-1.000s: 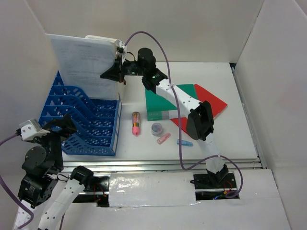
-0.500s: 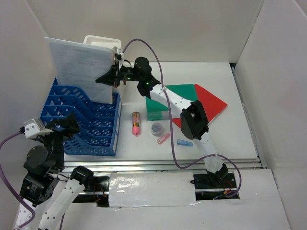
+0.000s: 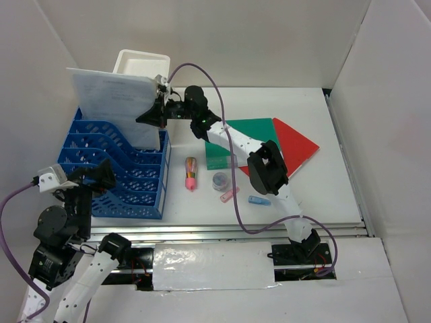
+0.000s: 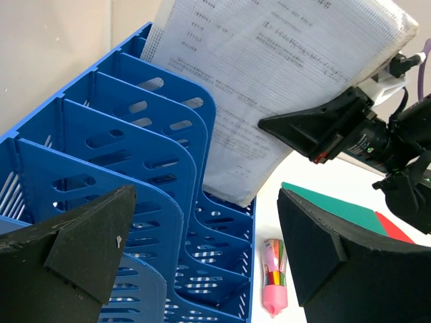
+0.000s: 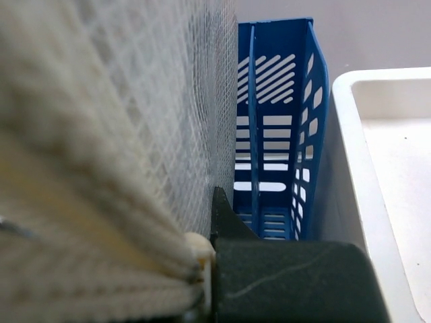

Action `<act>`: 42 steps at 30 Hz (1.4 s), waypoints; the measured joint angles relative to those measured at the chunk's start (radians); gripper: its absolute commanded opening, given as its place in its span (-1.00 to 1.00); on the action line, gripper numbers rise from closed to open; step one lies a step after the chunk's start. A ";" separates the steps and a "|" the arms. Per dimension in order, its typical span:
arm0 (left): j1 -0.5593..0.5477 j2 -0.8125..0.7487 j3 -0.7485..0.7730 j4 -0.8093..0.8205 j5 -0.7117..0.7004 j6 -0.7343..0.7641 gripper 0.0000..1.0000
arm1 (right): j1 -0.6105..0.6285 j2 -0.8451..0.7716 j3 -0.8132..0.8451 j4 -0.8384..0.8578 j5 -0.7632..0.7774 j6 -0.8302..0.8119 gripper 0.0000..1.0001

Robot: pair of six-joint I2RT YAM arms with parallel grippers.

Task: Organize the desk

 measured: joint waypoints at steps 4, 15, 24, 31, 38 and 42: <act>-0.002 0.000 0.000 0.002 0.018 0.002 0.99 | 0.000 0.000 0.000 -0.005 0.018 -0.013 0.54; -0.003 0.000 0.000 0.009 0.034 0.022 0.99 | 0.000 -0.098 -0.133 -0.014 0.069 -0.033 0.99; -0.004 0.005 0.000 0.007 0.023 0.020 0.99 | -0.082 -0.678 -0.708 -0.085 0.629 0.139 0.99; -0.004 0.074 0.035 -0.025 0.016 0.012 0.99 | -0.247 -1.110 -1.062 -0.290 1.037 0.491 0.98; -0.004 0.255 0.148 -0.063 0.069 -0.009 0.99 | -0.578 -1.149 -1.355 -0.435 0.974 0.541 0.99; -0.004 0.388 0.218 -0.090 0.153 -0.011 0.99 | -0.628 -1.170 -1.397 -0.470 0.948 0.522 0.99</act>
